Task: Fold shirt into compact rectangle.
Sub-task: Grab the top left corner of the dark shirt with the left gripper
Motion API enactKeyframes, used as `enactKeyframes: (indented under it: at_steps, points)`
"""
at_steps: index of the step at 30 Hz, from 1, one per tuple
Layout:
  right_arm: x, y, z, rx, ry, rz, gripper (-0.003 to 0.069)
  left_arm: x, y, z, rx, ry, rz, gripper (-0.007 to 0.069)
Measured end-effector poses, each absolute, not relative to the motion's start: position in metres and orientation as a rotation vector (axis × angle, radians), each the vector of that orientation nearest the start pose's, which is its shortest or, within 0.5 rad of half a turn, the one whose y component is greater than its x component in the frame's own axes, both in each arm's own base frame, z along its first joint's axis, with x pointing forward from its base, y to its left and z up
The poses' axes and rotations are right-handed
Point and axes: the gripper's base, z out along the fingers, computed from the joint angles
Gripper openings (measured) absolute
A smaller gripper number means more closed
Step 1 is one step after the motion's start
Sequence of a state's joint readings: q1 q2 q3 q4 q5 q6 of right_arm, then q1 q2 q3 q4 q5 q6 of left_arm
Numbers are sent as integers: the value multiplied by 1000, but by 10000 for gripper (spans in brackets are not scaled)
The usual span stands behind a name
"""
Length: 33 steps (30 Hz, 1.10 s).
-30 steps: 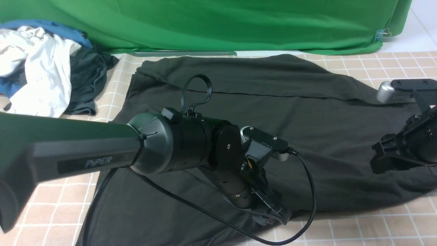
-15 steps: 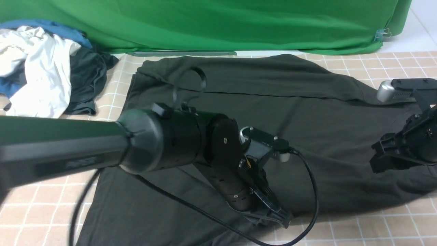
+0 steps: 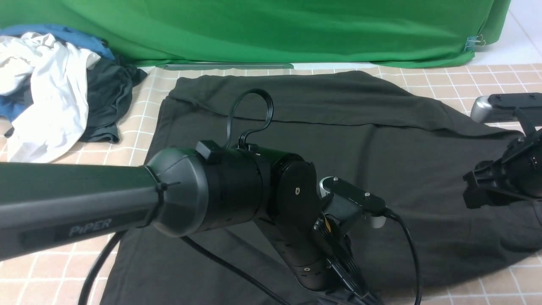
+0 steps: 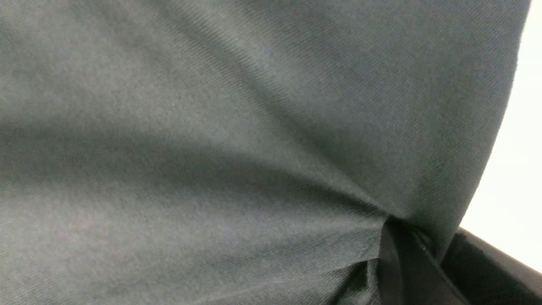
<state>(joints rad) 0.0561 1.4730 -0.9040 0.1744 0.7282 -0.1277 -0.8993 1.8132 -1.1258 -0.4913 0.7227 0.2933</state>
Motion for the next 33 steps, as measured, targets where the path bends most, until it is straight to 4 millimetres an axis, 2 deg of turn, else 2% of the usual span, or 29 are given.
enactKeyframes:
  at_steps: [4, 6, 9, 11, 12, 13, 18, 19, 21, 24, 25, 26, 29, 30, 32, 33]
  points:
    - [274, 23, 225, -103, 2789, 135, 437, 196, -292, 182, 1229, 2689, -635, 35]
    - [275, 21, 222, -110, 2801, 102, 479, 196, -292, 182, 1230, 2690, -635, 37]
    - [279, 20, 210, -114, 2846, 73, 577, 196, -292, 182, 1228, 2692, -633, 55]
    - [282, 19, 201, -118, 2882, 59, 610, 195, -292, 182, 1234, 2699, -633, 102]
    - [282, 19, 200, -116, 2887, 59, 615, 195, -292, 182, 1235, 2699, -633, 102]
    - [283, 18, 191, -109, 2923, 46, 624, 194, -292, 182, 1239, 2704, -634, 166]
    - [286, 17, 180, -98, 2965, 24, 624, 196, -289, 184, 1284, 2683, -575, 316]
    - [287, 17, 177, -105, 2970, 15, 619, 198, -285, 189, 1303, 2682, -502, 348]
    - [288, 16, 173, -99, 2978, 6, 603, 205, -278, 199, 1301, 2669, -340, 364]
    - [289, 15, 166, -105, 3002, -16, 578, 227, -260, 219, 1139, 2687, -56, 342]
    - [289, 15, 165, -106, 3006, -17, 574, 228, -259, 220, 1117, 2698, -56, 337]
    - [290, 15, 161, -109, 3019, -20, 547, 247, -244, 229, 993, 2725, 25, 281]
    - [292, 15, 156, -112, 3025, -22, 442, 275, -221, 239, 796, 2769, 11, 165]
    - [292, 15, 156, -125, 3019, -22, 358, 286, -210, 242, 723, 2774, -16, 106]
    - [293, 15, 156, -150, 3009, -26, 169, 305, -189, 244, 613, 2769, -59, 38]
    - [294, 15, 156, -155, 3006, -27, 132, 311, -183, 245, 581, 2760, -71, 29]
